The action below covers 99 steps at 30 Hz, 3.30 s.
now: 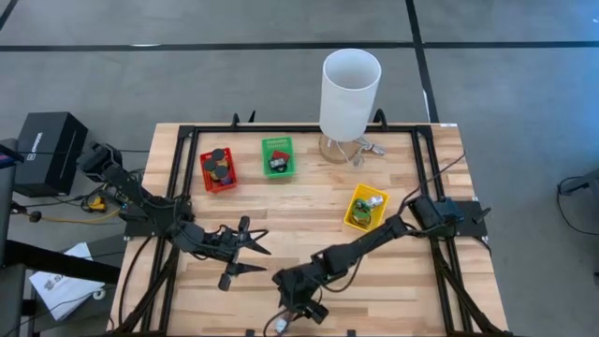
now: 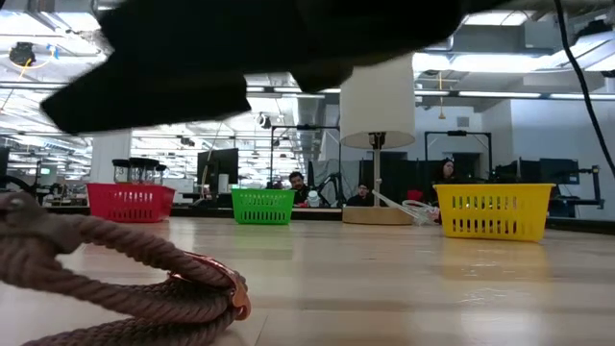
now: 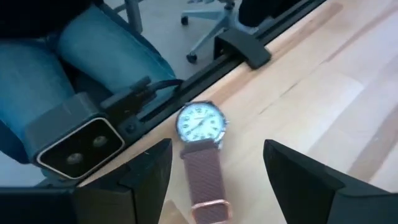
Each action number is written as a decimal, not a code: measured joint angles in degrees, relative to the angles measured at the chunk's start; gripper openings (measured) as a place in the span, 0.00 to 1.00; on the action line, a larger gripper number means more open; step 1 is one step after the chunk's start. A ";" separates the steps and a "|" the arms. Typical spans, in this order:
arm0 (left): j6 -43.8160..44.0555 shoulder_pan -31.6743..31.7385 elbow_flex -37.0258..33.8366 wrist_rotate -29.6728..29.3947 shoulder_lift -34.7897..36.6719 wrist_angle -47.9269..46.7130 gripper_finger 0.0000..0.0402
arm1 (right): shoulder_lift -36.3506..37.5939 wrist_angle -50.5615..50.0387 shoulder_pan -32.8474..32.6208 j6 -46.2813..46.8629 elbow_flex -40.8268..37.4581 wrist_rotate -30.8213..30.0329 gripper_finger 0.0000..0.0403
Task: Pick & Place Office items
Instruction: Put the light brown wrist watch into the yellow bin
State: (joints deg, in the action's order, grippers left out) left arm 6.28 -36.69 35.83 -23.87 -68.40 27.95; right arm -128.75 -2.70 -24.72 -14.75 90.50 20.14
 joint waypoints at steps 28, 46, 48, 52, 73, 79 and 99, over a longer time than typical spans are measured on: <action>4.66 -0.15 0.00 0.05 0.00 -0.05 0.44 | -3.50 2.01 -3.29 5.49 0.02 -10.21 0.60; 4.61 -0.15 -0.02 -0.05 0.00 -0.05 0.44 | -3.39 -4.62 -2.89 6.94 0.07 -9.54 0.24; 4.63 -0.15 -0.02 -0.05 0.00 -0.05 0.44 | -3.39 -4.73 -2.92 7.72 0.07 -9.55 0.24; 4.66 -0.15 -0.02 -0.04 0.00 -0.05 0.44 | -3.34 -5.05 -2.92 7.77 0.08 -9.55 0.24; 4.70 -0.15 -0.02 -0.01 0.00 -0.07 0.44 | 9.00 -24.72 -3.46 8.99 -0.14 -19.64 0.25; 4.71 -0.15 -0.04 -0.01 0.00 -0.08 0.44 | 15.44 -31.47 -3.81 10.28 0.01 -25.85 0.25; 4.72 -0.15 -0.04 0.01 0.00 -0.07 0.44 | 26.89 -53.33 -4.84 13.95 -0.05 -45.96 0.25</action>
State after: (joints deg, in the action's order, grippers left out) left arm 11.00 -36.84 35.79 -23.86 -68.41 27.88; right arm -101.86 -56.03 -29.56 -0.80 90.45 -25.81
